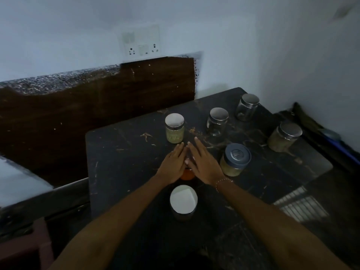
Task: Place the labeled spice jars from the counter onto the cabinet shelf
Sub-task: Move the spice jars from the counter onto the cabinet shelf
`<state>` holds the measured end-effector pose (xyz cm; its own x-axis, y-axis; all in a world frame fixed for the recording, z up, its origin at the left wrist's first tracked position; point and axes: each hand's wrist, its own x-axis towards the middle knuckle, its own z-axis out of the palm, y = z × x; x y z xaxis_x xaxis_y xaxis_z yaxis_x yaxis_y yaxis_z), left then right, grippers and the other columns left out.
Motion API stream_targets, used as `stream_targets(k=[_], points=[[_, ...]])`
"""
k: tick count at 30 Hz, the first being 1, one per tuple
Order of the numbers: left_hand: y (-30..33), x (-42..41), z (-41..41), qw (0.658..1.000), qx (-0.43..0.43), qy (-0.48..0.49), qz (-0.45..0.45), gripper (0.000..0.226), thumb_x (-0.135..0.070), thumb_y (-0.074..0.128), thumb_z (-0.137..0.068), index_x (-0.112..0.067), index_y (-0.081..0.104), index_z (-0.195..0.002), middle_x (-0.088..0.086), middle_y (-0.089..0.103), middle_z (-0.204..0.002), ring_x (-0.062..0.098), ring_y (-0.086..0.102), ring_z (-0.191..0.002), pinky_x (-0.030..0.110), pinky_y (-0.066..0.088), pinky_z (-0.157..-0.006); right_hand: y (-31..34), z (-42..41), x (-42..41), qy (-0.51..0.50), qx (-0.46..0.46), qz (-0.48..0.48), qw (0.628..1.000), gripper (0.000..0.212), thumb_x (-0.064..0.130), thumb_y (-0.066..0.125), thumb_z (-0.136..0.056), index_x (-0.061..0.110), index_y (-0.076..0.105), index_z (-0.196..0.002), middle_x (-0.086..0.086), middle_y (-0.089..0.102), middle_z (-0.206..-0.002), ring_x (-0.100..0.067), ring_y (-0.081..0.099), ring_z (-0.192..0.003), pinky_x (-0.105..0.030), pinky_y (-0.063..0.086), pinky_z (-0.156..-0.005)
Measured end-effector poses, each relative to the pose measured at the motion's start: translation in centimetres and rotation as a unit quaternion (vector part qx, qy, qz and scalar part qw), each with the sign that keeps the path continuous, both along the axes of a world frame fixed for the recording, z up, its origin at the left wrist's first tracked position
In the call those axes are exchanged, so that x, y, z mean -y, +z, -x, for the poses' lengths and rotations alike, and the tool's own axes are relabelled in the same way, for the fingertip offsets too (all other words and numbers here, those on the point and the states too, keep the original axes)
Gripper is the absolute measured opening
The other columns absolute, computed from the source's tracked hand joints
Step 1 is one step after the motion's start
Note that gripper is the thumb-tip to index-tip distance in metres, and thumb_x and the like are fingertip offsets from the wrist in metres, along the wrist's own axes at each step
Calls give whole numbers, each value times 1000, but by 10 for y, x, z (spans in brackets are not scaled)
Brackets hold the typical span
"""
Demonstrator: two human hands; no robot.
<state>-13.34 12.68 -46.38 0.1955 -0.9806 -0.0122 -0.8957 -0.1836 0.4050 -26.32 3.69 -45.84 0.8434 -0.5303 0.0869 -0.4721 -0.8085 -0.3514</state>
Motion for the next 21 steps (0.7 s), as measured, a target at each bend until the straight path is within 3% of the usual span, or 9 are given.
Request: stream_targets(k=[3, 8, 11, 14, 16, 19, 21], points=[[0, 1, -3, 1000, -6, -17, -9, 56, -30, 30, -100, -8, 12, -148, 13, 9, -158, 25, 25, -142, 38, 31, -112, 1, 2, -2, 11, -21, -70, 997, 64, 48, 31, -97, 21, 8, -150, -7, 3, -159, -26, 17, -145, -44, 31, -112], [1, 1, -1, 997, -71, -4, -16, 57, -29, 28, -101, -9, 6, -149, 10, 4, -159, 23, 20, -144, 36, 28, -112, 10, -9, -2, 4, -38, -142, 989, 68, 39, 41, -95, 20, 6, -150, -5, 1, -160, -28, 20, -144, -44, 31, -112], [1, 4, 1, 992, -126, 27, -13, 54, -27, 27, -102, -9, 9, -149, 9, 6, -159, 21, 15, -145, 32, 22, -113, 11, -12, 0, 10, -63, -178, 982, 89, 36, 59, -85, 19, 1, -150, -7, -2, -159, -32, 15, -144, -47, 28, -114], [3, 8, 3, 984, -174, 46, 3, 50, -23, 30, -101, -7, 17, -147, 12, 18, -155, 22, 25, -141, 28, 22, -110, 8, -17, 0, 1, -63, -187, 980, 103, 38, 71, -76, 22, 1, -150, -11, 7, -156, -33, 22, -142, -47, 31, -112], [4, 9, 3, 967, -243, 74, 19, 47, -20, 34, -100, -7, 25, -144, 14, 31, -148, 24, 35, -135, 29, 26, -109, 5, -21, -1, -11, -43, -169, 985, 102, 35, 74, -73, 20, 9, -149, -14, 23, -148, -32, 34, -134, -43, 36, -108], [11, 9, 0, 913, -374, 165, 8, 45, -22, 37, -99, -11, 32, -142, 13, 44, -141, 25, 45, -128, 36, 37, -107, 7, -26, 3, -30, 6, -203, 979, 94, 31, 78, -69, 15, 24, -143, -13, 35, -140, -29, 43, -126, -40, 40, -104], [16, 11, -7, 901, -388, 192, -8, 39, -23, 37, -99, -11, 41, -136, 14, 49, -136, 25, 49, -123, 39, 41, -104, 13, -28, 8, -31, 26, -229, 973, 86, 31, 80, -66, 14, 32, -135, -11, 42, -136, -26, 47, -122, -38, 43, -101]])
